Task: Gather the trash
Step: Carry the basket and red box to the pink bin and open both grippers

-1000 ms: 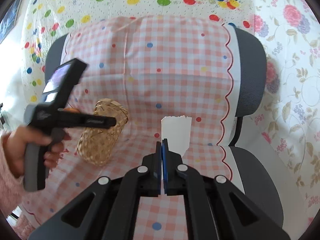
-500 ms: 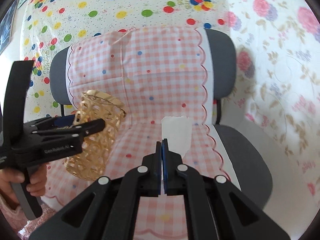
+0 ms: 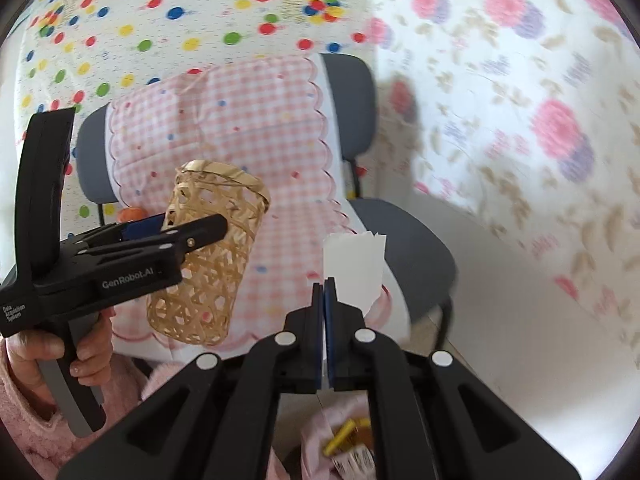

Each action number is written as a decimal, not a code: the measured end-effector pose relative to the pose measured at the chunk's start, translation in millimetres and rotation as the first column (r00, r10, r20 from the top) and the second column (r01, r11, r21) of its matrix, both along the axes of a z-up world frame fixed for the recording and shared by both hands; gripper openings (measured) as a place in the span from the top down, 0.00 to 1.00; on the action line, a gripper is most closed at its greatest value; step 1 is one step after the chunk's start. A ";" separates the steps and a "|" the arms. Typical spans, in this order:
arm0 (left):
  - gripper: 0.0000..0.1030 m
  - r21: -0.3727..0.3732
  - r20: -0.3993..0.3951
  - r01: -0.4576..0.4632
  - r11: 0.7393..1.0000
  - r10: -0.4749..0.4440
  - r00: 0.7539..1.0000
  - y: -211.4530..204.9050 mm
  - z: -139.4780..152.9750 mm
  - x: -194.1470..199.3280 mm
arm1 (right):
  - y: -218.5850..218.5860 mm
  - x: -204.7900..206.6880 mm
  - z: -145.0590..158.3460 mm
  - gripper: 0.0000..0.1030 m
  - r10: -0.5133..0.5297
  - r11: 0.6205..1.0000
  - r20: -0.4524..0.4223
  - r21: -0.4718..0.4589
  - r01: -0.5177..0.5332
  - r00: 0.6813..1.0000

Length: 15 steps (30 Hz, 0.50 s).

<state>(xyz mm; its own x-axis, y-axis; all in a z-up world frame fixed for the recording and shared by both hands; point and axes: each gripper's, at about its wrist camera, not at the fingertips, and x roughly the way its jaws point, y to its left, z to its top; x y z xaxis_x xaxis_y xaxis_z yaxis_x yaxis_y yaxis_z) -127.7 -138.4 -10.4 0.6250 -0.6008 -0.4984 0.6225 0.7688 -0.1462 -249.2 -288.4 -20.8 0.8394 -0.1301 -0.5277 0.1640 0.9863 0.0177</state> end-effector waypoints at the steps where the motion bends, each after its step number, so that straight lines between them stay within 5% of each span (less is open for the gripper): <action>1: 0.29 0.003 -0.002 0.007 1.000 -0.007 1.000 -1.7 -2.7 -4.9 | -2.7 -8.2 -2.8 0.99 -0.013 1.000 -0.008 0.008 0.013 1.000; 12: 0.29 0.045 -0.026 0.095 0.994 -0.094 0.995 -28.7 -28.8 -44.7 | -34.0 -50.6 -48.3 0.99 -0.110 0.988 -0.111 0.097 0.121 0.988; 15: 0.29 0.057 -0.034 0.111 0.992 -0.109 0.993 -35.8 -33.9 -47.9 | -40.7 -51.0 -60.7 0.99 -0.158 0.984 -0.140 0.060 0.167 0.977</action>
